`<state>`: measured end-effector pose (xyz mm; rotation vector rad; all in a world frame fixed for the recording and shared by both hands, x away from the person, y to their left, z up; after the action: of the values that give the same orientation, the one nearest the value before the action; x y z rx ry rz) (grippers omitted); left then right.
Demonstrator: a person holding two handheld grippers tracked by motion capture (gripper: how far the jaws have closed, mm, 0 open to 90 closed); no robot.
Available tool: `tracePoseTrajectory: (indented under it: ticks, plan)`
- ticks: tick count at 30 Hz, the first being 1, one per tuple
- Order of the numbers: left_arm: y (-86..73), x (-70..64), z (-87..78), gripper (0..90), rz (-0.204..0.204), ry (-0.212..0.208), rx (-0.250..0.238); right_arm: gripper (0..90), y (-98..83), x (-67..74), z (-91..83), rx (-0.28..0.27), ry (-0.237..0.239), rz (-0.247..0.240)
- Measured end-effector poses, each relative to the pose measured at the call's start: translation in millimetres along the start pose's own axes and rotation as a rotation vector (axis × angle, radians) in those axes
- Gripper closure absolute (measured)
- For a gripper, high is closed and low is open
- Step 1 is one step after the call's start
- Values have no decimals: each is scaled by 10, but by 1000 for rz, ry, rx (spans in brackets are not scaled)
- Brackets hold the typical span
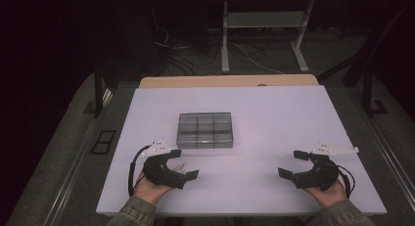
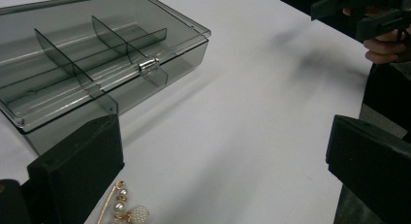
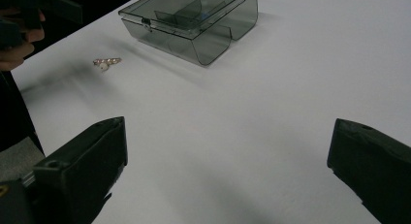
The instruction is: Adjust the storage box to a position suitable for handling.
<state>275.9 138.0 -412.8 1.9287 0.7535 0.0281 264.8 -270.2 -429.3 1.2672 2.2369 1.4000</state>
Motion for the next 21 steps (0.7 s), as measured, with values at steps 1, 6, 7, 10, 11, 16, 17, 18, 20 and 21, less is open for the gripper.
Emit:
tracePoseTrajectory:
  ticks: [1, 6, 7, 10, 11, 16, 17, 18, 20, 21]
  plan:
    - [8, 4, -7, 0, 0, 1, 0, 4, -1, -3, -2, 3, -1, -1]
    - [67, 36, -53, 0, 4, 12, 1, 4, -1, -4, -3, -1, -2, 2]
    - [78, 41, -60, 0, 1, 14, -1, 4, -1, -5, -3, -1, -2, 1]
    - [104, 64, -81, 0, 5, 18, 3, 4, -1, -5, -2, -1, -2, 0]
    - [112, 68, -86, 0, 2, 18, 1, 4, -1, -4, -2, -1, -2, 1]
    - [145, 108, -105, 0, -2, 26, 7, 4, 0, -5, -3, -3, -1, -3]
    - [150, 115, -108, 0, -3, 27, 7, 4, -1, -4, -6, 1, 0, -3]
    - [156, 121, -109, 0, -5, 28, 6, 4, 0, -6, -6, 1, -1, -5]
    - [170, 150, -116, 0, -4, 34, 15, 4, 0, -5, -5, 0, 0, -5]
    - [170, 150, -116, 0, -4, 34, 15, 4, -2, -4, -6, 2, 0, -3]
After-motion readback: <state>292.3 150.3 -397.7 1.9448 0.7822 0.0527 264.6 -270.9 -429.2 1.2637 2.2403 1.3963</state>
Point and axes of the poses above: each handheld gripper's, and its own axes: z roughly forward along the jaws, y roughly out of its top, x roughly to its left, the point moved 3 cm from there along z, roughly forward along the jaws, and after that the axes turned 5 degrees about -y, right-handed, at the moved point
